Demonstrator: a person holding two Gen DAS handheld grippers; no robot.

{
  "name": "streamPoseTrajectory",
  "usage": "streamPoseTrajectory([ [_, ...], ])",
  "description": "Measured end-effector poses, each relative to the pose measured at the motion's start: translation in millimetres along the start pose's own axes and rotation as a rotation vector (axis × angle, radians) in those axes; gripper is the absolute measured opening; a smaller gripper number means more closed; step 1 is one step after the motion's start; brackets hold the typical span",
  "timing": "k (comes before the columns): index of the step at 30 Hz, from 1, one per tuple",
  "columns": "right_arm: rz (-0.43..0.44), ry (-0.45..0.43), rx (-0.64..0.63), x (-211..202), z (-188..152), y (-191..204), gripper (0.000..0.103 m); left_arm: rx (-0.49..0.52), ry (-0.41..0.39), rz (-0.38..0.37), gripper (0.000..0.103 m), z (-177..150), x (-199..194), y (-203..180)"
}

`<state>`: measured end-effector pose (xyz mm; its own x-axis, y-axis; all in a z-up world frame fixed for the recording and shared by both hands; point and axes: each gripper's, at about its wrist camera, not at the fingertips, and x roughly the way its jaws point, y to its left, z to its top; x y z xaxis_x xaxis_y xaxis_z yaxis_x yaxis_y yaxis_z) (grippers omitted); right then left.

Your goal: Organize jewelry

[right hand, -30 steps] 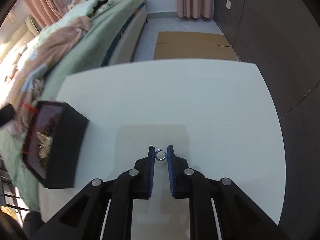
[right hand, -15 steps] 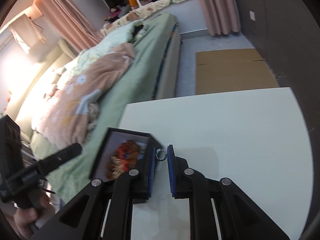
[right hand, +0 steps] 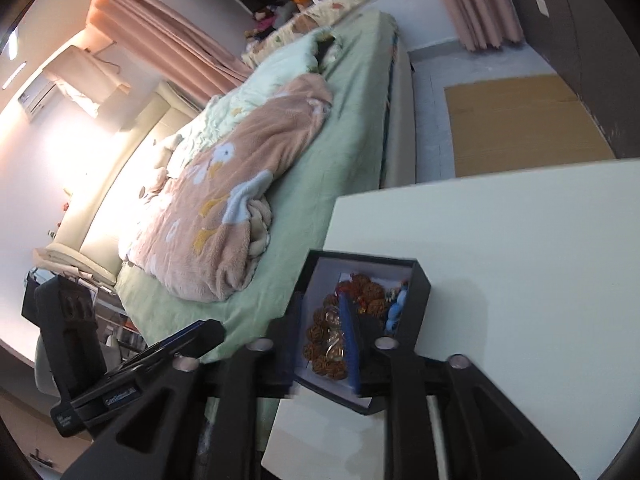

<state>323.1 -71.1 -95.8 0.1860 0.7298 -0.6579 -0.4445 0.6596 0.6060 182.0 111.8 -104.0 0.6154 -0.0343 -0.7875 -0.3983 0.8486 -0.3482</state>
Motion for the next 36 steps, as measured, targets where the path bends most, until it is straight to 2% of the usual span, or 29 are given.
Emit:
streamPoseTrajectory([
  [1,-0.003,-0.008,0.001,-0.6,-0.6,-0.1,0.058,0.0,0.0,0.001,0.078,-1.1,-1.3,0.9],
  [8,-0.027,-0.036,0.013,-19.4,-7.9,-7.7,0.058,-0.006,0.0,0.001,0.08,-7.2,-11.8,4.8],
  [12,-0.05,-0.035,-0.001,-35.7,-19.6,-11.1,0.06,0.012,-0.014,-0.005,0.09,-7.6,-25.8,0.1],
  [16,-0.066,-0.059,0.003,-54.8,-24.6,-14.1,0.065,0.038,-0.039,-0.018,0.093,-7.4,-44.6,-6.7],
  [18,-0.083,-0.072,0.008,-65.5,-28.4,-14.5,0.068,0.051,-0.044,-0.028,0.095,-7.7,-51.2,-9.8],
  [20,-0.102,-0.085,0.003,-77.2,-34.1,-13.2,0.077,0.062,-0.054,-0.037,0.095,-9.4,-59.2,-13.0],
  [24,-0.142,-0.107,-0.007,-101.1,-44.6,-11.1,0.085,0.099,-0.067,-0.052,0.098,-13.9,-73.1,-21.6],
  [26,-0.161,-0.124,-0.006,-114.6,-49.9,-9.8,0.095,0.124,-0.076,-0.057,0.098,-16.9,-80.4,-26.6],
  [36,-0.279,-0.182,-0.011,-172.9,-83.1,5.8,0.095,0.226,-0.123,-0.098,0.098,-40.0,-117.3,-50.7],
])
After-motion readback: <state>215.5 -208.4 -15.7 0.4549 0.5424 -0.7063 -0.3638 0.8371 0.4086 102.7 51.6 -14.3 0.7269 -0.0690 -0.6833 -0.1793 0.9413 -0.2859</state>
